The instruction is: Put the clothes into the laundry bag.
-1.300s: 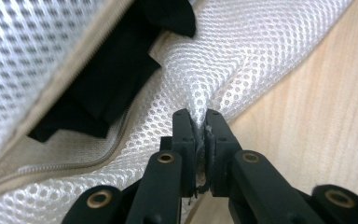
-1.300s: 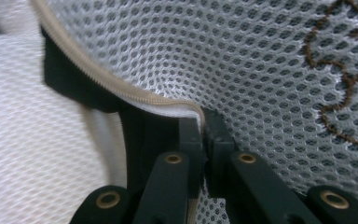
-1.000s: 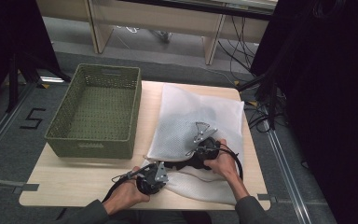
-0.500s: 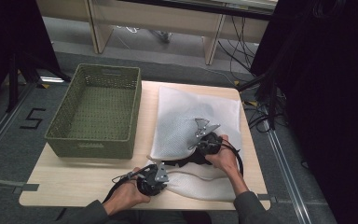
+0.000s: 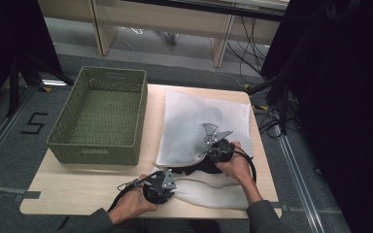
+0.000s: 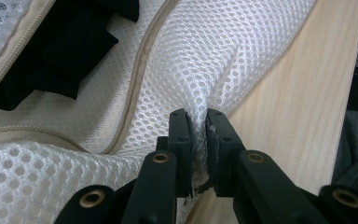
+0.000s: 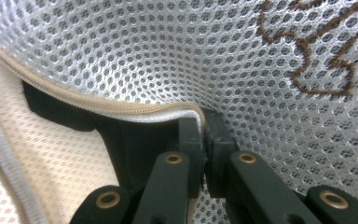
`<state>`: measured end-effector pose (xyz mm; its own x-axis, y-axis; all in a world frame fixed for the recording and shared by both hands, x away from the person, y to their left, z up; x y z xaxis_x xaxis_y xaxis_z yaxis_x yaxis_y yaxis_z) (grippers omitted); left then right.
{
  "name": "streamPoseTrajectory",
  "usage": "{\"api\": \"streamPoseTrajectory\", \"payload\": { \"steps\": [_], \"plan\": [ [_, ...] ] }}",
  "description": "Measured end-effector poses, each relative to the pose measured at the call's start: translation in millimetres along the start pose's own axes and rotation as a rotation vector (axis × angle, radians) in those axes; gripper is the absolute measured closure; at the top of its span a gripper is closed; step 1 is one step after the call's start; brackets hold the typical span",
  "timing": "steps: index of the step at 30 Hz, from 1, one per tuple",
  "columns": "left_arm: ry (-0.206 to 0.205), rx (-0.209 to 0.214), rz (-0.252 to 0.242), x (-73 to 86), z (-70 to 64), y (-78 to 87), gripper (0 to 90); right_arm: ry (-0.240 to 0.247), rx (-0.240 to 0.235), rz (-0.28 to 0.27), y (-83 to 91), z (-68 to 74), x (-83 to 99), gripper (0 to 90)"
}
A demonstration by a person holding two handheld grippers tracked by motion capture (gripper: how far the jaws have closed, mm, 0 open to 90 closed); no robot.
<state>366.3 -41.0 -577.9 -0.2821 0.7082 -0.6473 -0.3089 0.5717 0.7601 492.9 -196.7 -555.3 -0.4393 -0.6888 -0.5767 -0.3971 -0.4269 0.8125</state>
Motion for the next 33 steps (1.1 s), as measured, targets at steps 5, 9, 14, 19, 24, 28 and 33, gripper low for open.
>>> {"api": "streamPoseTrajectory", "payload": {
  "steps": [5,9,14,19,24,28,33],
  "plan": [
    [0.006,0.008,0.004,-0.6,0.4,-0.4,79.7,0.01,-0.009,-0.017,10.1,6.3,0.5,88.5],
    [-0.001,0.008,0.006,-1.4,0.3,-0.9,79.0,0.038,-0.013,-0.038,21.4,15.8,0.2,88.5],
    [0.011,0.013,-0.001,-0.3,0.3,0.7,78.0,0.093,0.002,-0.057,37.1,32.9,-1.6,88.5],
    [0.017,0.011,-0.001,0.4,0.1,1.1,77.4,0.129,0.014,-0.074,55.2,53.8,1.1,88.5],
    [0.034,0.006,-0.001,1.1,0.4,1.2,77.0,0.151,-0.023,-0.027,50.2,65.2,12.7,88.5],
    [0.032,0.017,-0.008,0.0,-0.5,1.1,76.6,0.191,-0.039,0.05,35.8,71.8,24.0,88.4],
    [0.027,0.013,-0.009,-0.5,-1.3,3.1,77.0,0.174,-0.04,0.032,37.7,71.1,21.5,88.3]
  ]
}}
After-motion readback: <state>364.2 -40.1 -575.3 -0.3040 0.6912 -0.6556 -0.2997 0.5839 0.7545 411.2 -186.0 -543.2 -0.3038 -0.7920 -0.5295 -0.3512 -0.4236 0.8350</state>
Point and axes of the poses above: each handheld gripper's, and its own axes: y roughly backward along the jaws, x roughly out of its underside, z roughly to its left, the point moved 10 cm from there along -y, roughly forward along the jaws, and after that the axes turned 3 degrees about -z, right-handed, at the moved point
